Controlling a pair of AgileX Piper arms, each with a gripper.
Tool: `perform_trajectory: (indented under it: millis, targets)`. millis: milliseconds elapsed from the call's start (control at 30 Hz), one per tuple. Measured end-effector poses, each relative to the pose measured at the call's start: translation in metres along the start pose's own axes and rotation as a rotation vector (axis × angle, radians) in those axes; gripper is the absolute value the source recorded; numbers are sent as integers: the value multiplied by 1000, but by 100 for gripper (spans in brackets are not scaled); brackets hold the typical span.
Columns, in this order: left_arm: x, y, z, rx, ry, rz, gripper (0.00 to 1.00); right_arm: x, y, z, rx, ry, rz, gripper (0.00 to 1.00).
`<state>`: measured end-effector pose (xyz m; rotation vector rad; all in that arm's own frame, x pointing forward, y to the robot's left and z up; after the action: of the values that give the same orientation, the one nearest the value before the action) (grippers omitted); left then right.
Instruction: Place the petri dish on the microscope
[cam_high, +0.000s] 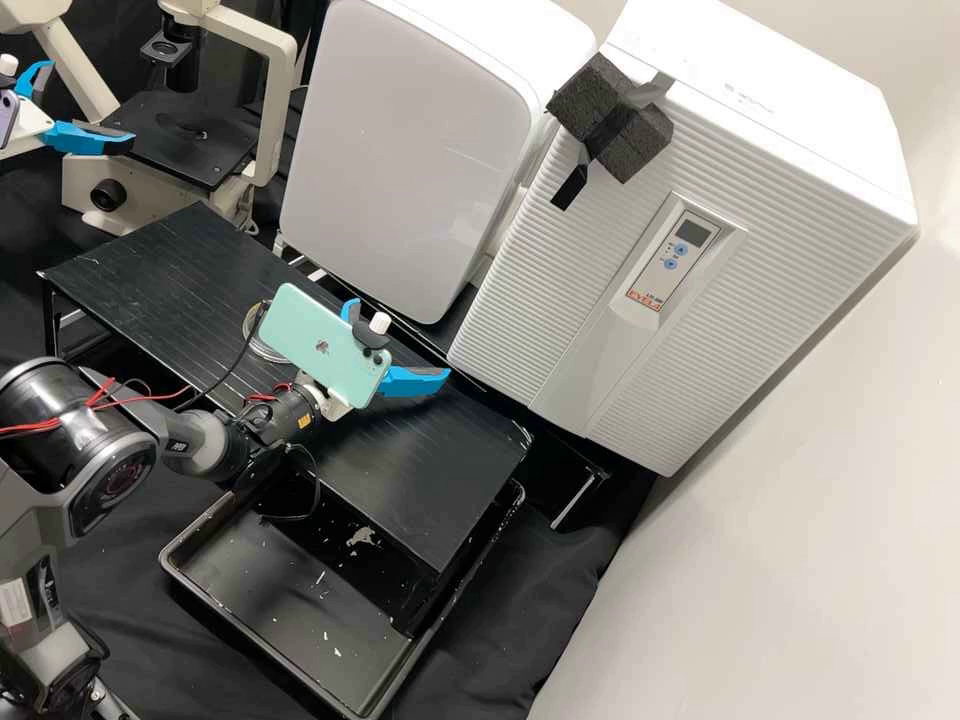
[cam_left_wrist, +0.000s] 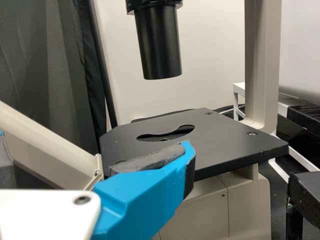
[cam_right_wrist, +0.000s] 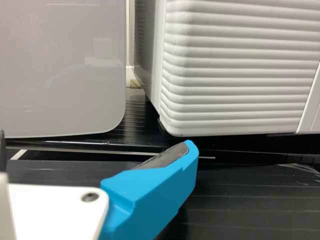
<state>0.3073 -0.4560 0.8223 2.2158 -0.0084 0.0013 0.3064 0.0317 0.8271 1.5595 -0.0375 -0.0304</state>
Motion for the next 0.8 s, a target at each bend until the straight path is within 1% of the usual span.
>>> perform_trajectory:
  millis: [367,533,600,700,767,800]
  targets:
    - [0,0,0,0,0,0,100,0,0,0,0,0,0,100]
    - [-2,-2,5,1,-19,-7,100,0,0,0,0,0,0,100]
    - [-5,-2,12,-7,-53,-13,100,0,0,0,0,0,0,100]
    - [-12,-2,27,-14,-141,-21,100,0,0,0,0,0,0,100]
    - [-19,-3,43,-6,-231,-32,100,0,0,0,0,0,0,100]
    - [-21,-3,49,-8,-265,-36,100,0,0,0,0,0,0,100]
